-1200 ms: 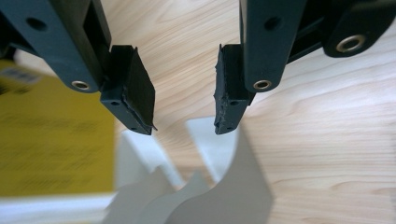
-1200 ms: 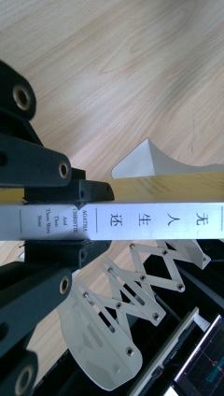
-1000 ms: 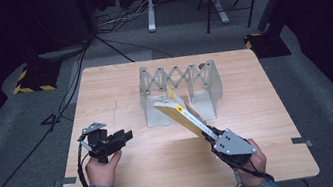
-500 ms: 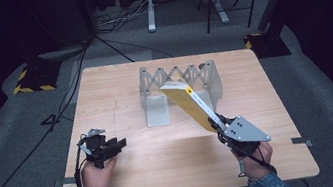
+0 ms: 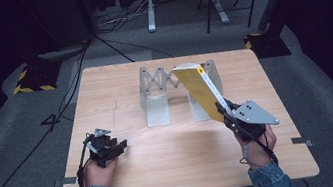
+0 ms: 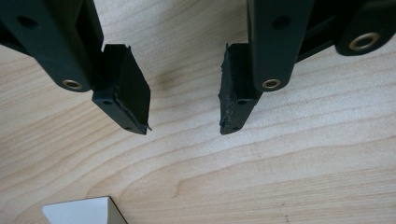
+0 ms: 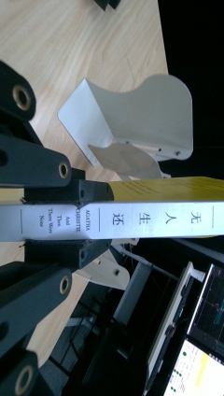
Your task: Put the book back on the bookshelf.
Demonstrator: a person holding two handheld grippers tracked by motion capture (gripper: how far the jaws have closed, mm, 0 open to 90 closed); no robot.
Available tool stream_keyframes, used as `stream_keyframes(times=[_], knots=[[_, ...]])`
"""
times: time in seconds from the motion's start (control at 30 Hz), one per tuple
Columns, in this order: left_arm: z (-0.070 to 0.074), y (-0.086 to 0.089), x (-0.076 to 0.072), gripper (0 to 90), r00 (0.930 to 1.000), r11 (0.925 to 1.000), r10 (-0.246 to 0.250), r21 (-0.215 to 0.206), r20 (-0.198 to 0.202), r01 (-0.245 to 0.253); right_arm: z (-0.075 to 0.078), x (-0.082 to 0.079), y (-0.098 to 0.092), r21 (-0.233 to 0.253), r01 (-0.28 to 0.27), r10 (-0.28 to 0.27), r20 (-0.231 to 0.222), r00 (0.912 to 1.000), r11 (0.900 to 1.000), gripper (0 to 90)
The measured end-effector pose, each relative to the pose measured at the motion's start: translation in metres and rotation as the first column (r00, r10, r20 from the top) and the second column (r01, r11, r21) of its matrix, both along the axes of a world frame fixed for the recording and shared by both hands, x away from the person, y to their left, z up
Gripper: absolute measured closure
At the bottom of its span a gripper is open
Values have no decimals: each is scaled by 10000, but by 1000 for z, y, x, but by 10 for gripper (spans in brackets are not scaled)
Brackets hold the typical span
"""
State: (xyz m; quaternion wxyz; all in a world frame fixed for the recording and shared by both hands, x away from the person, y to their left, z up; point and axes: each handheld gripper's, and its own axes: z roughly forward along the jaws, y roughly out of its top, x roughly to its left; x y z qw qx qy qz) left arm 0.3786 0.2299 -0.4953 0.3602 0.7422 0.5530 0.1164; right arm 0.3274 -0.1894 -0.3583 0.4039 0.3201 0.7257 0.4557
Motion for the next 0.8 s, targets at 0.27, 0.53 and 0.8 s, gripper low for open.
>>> stream_keyframes(times=[0.27,0.53,0.8], knots=[[-3,-2,2,519,9992,10000,-51,-36,385,53,7,23,-6,699,624,-612,-185,9980,9956,760],[-4,-3,2,514,9988,9999,-111,58,471,108,10,46,-4,1299,913,-866,-415,9954,9873,760],[-4,-3,2,512,9987,9999,-117,79,505,113,11,63,8,1490,1113,-1075,-333,9936,9825,759]])
